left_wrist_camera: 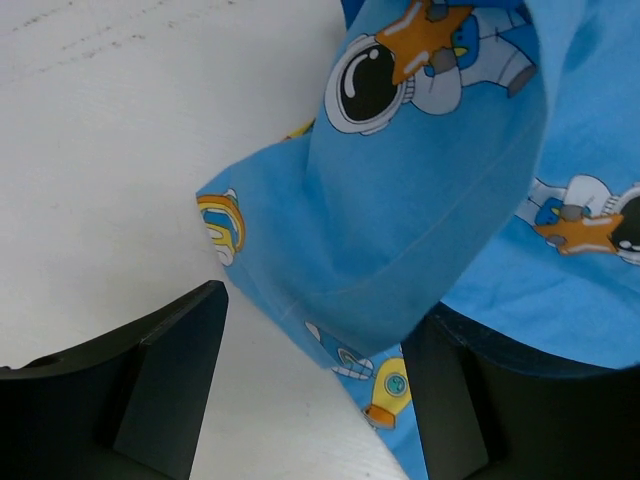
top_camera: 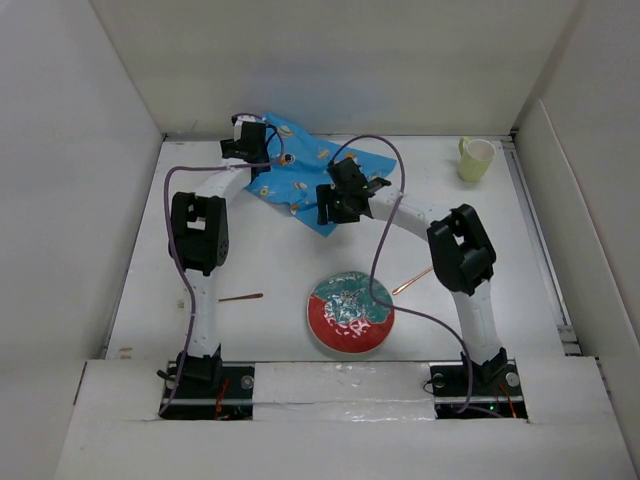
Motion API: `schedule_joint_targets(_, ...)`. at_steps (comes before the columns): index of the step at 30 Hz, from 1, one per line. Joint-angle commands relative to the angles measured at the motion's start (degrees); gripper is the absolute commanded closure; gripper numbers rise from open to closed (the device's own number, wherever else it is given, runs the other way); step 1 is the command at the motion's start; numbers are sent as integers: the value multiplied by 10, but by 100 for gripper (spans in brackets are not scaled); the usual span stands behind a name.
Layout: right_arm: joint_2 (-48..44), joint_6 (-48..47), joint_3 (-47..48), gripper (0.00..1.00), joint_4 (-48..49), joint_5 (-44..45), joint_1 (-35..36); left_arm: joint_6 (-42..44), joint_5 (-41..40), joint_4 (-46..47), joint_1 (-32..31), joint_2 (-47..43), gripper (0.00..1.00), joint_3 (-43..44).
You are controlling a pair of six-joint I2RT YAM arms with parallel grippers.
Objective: Set the dinner table for one person
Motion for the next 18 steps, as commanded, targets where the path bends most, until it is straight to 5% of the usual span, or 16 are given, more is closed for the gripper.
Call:
schedule_joint_targets(1,37,-8,59,34,-47,92,27,12,-30,-11,9,14,36,41)
schedule_joint_targets(7,105,-15,145,35,-130,168,44,12,-23,-17,16,46,59,59)
schedule_joint_targets(10,113,-19,147,53,-135,187,44,0,-23,-25,21,44,83,67)
schedule_joint_targets(11,116,-22,149,66,-140,197,44,-3,-18,-25,21,35,97,67)
schedule_joint_targets(14,127,-18,160,99,-162,229,44,-13,5,-32,28,8,100,68)
schedule_joint_targets(18,86,-16,118,100,-141,234,6,-15,46,-32,28,-52,100,56)
